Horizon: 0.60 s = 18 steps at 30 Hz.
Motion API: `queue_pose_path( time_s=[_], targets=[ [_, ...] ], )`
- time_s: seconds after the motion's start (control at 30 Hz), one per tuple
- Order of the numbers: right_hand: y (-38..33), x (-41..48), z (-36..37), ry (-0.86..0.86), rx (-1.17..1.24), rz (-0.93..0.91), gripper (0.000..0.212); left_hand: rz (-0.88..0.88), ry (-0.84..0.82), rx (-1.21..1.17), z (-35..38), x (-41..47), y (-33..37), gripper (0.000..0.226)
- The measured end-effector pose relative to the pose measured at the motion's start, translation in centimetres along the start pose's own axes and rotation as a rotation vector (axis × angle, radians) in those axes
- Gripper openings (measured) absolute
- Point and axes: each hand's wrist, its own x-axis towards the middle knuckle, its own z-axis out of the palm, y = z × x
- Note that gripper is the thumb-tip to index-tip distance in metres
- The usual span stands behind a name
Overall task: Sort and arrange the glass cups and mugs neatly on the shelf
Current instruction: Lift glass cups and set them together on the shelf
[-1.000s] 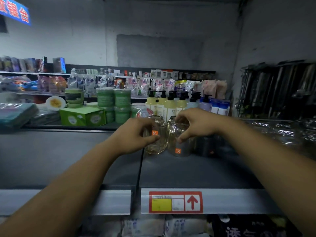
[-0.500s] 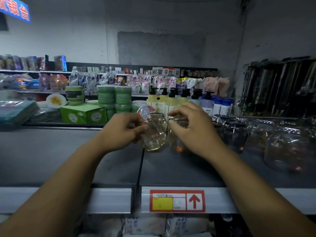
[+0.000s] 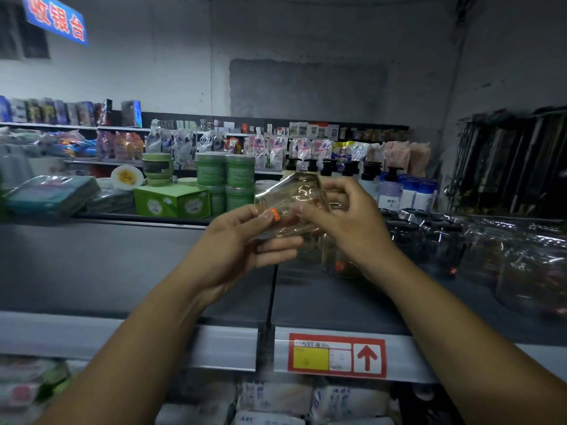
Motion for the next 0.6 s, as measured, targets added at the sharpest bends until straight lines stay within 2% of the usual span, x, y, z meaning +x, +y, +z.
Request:
queue_pose_path(
  time_s=[0.07,0.13,0.2,0.27,0.4,0.47,0.6],
  targets=[
    [0.2,0.3,-0.7,-0.030,-0.094,-0.015,0.072,-0.081,0.048,0.202,-0.7,0.0,-0.1,0.030],
    [0.1,0.8,-1.4,-0.064,-0.250,-0.061,0.072,-0.099,0.154,0.384,-1.4,0.0,-0.3,0.022],
    [-0.6,1.7,-1.9,-0.150,-0.433,-0.107,0.070,-0.034,0.264,0.546,-2.2,0.2,-0.3,0.014],
    [-1.3,2.8,-1.9,-0.284,-0.612,-0.133,0.073,0.039,0.311,0.682,-2.8,0.7,0.0,0.016],
    [-1.7,4.6,-0.7,-0.476,-0.886,-0.168,0.078,0.126,0.283,0.894,-3.6,2.0,0.5,0.008],
    [-1.3,5.0,-0.3,-0.517,-0.911,-0.149,0.077,0.157,0.254,0.974,-3.7,2.9,0.8,0.007],
    [-0.6,5.3,-0.3,-0.547,-0.883,-0.123,0.081,0.138,0.144,1.062,-3.0,4.9,1.4,0.017]
  ],
)
